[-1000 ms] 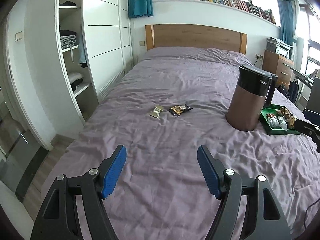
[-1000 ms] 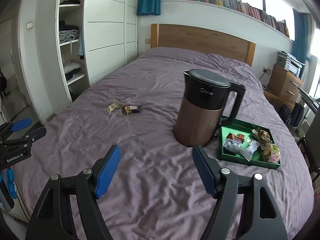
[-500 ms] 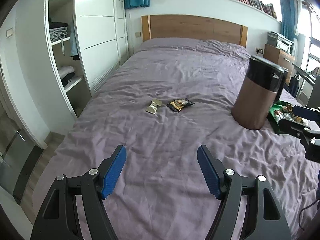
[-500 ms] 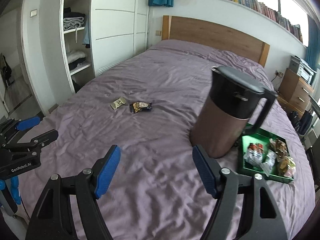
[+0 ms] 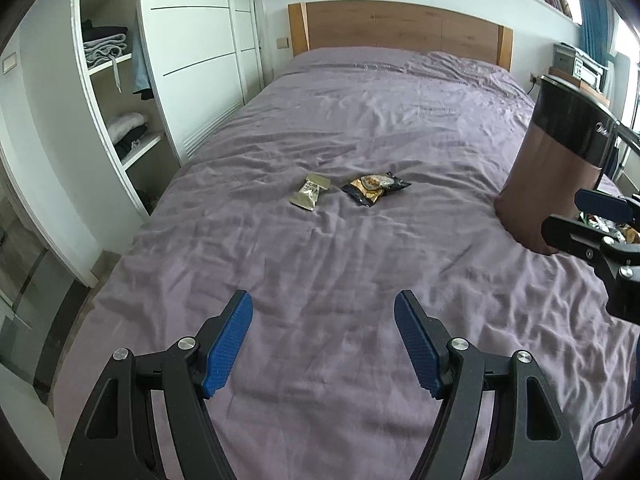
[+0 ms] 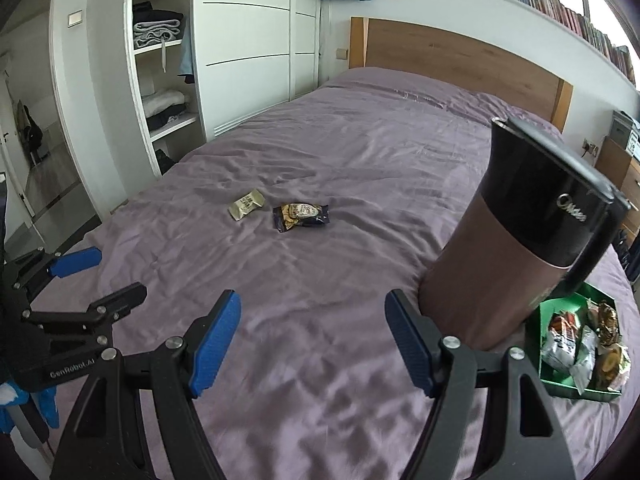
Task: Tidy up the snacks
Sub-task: 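Grasp the beige candy with the left tool while the right tool grasps the Danisa cookie pack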
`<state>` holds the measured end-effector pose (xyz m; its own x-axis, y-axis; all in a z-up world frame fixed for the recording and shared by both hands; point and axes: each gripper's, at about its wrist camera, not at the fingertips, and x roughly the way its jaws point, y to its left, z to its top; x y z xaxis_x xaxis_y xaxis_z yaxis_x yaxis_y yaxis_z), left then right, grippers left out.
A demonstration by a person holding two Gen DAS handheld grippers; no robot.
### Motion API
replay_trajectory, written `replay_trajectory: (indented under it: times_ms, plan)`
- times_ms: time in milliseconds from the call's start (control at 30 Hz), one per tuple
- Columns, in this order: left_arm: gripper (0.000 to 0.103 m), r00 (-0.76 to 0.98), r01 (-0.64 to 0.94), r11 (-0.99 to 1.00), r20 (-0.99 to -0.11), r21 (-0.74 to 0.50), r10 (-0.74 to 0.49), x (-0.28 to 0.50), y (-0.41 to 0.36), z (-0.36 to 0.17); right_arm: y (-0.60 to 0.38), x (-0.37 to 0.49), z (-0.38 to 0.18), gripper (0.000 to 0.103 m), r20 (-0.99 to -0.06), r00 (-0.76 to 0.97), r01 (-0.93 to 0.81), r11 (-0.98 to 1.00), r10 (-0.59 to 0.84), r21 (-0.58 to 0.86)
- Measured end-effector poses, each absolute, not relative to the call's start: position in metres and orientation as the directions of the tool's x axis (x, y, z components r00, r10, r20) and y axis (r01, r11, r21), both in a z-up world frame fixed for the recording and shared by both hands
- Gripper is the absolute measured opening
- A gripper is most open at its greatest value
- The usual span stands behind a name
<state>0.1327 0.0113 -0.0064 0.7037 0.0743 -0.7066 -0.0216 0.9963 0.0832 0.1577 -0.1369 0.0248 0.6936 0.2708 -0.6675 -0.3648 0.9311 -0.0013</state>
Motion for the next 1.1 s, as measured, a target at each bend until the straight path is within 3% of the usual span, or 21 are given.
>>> replay_trajectory:
  times_ms: [500,1000,1100]
  plan:
    - [0.068,0.651,-0.052,0.999,-0.758,0.001,0.035,0.241,0.04,-0.048,-0.11,0.248,-0.012,0.062,-0.694,0.67,-0.377,0.926,0.263,-0.012]
    - [0.068,0.591,0.026,0.996,-0.805,0.091,0.058,0.359,0.058,-0.093,-0.041,0.365,-0.069,0.063,-0.794,0.567,-0.418,0.907,0.22,-0.048]
    - [0.067,0.588,0.016,0.995,-0.806,0.099,0.071,0.367,0.06,-0.098,-0.035,0.381,-0.077,0.07,-0.811,0.535,-0.419,0.908,0.235,-0.013]
